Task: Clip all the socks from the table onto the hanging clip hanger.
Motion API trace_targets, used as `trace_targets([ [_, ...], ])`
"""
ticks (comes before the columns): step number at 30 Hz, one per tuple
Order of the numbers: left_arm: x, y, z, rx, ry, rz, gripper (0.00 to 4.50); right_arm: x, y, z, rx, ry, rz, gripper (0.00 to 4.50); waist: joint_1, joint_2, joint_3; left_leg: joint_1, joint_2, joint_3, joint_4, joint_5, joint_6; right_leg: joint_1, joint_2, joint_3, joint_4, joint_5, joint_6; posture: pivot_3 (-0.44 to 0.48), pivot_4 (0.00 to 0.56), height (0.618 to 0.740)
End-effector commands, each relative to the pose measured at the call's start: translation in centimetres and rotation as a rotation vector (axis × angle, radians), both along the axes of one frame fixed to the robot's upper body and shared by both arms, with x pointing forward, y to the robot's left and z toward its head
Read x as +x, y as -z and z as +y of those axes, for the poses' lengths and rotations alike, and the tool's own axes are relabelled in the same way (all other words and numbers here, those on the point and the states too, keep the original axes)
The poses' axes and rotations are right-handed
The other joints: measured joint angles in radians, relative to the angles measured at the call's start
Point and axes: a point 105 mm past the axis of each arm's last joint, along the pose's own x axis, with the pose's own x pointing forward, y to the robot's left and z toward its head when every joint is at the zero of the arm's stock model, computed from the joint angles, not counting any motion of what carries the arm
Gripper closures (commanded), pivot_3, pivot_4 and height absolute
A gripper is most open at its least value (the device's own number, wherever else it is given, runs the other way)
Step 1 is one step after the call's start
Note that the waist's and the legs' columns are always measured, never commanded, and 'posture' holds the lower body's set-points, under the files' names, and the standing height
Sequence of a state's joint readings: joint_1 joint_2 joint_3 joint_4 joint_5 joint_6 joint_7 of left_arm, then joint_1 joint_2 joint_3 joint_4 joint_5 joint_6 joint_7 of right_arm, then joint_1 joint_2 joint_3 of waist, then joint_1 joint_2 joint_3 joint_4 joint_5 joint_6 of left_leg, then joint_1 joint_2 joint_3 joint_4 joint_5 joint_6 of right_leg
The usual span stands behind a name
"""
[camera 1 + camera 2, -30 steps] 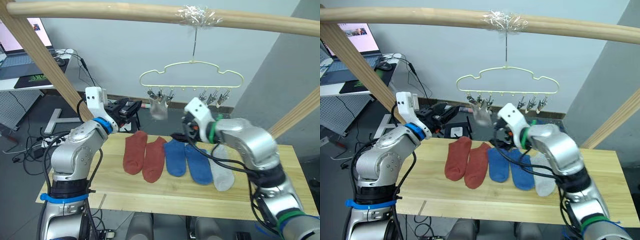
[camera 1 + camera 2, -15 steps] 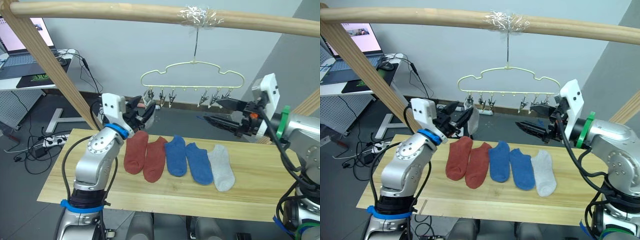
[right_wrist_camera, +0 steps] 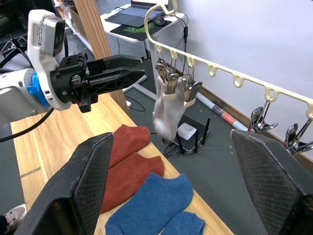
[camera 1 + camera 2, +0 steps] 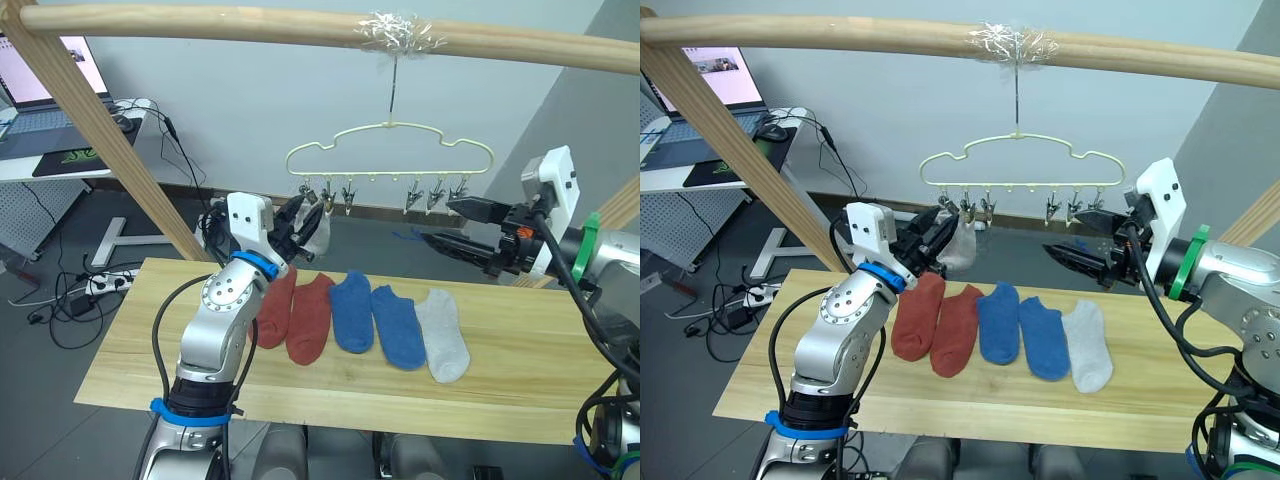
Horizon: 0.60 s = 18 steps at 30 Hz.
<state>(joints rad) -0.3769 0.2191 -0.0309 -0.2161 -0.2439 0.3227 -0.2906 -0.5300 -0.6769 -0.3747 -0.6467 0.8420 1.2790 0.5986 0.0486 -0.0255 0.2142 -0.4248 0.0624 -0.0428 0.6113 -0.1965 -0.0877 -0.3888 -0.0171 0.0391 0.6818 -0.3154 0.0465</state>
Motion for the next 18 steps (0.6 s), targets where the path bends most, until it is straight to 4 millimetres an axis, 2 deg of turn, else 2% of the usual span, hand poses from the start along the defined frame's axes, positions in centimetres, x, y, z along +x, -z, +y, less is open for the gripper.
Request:
trace_targets([
  [1,0.3,0.1,-0.2,-0.006,-0.032,0.001,2.69,-0.7,-1.3,-0.2,-0.005,0.010,-0.067,0.49,0.000,0.000,0.000,0.000,0.000,0.000,0.000,0.000,0.000,0.000,0.000,0.000,0.000,0.000,0.000,0.088,0.183,0.740],
  [9,1.5,1.0,-1.2,-0.008,-0.043,0.038,2.69,-1.4,-2.6,-0.2,0.009,0.008,-0.105,0.49,-0.006,0.000,0.000,0.000,0.000,0.000,0.001,0.000,0.000,0.001,0.000,0.000,0.000,0.000,0.000,0.042,0.191,0.740],
  [18,2.7,0.9,-2.1,-0.002,-0.039,0.037,2.69,-3.0,-2.9,-0.3,0.004,-0.009,-0.103,0.49,-0.027,0.000,0.000,0.000,0.000,0.000,0.001,0.000,0.000,0.001,0.000,0.000,0.000,0.000,0.000,-0.002,0.197,0.740],
])
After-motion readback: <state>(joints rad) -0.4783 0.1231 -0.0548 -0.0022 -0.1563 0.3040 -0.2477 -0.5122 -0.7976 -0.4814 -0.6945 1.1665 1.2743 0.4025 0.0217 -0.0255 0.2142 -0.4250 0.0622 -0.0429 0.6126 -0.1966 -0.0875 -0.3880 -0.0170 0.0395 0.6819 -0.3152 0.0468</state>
